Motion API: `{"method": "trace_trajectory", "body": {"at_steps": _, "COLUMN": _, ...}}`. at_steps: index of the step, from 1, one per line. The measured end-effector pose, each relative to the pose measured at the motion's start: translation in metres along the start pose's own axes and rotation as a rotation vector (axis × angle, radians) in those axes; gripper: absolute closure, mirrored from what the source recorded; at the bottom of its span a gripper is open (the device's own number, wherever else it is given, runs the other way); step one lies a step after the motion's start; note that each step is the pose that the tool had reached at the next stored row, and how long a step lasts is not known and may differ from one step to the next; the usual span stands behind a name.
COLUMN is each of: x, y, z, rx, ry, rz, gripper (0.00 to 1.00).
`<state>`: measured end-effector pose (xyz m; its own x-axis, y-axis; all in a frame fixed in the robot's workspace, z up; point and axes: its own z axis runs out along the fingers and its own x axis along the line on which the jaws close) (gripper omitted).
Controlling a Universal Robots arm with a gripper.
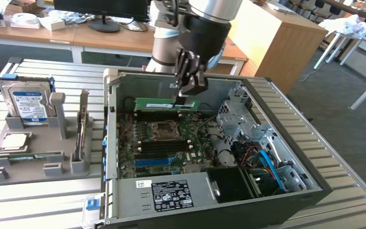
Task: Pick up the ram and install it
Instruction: 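Pick up the ram and move it above insertion slot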
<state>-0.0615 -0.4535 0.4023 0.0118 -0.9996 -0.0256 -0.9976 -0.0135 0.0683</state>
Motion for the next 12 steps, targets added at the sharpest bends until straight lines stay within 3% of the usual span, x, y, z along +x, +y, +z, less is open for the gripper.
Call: {"method": "trace_trajectory", "body": {"at_steps": 12, "x": 0.001, "y": -0.0278, "z": -0.0019, "rx": -0.0030, "ry": -0.0001, "rz": 0.000, "gripper": 0.88}}
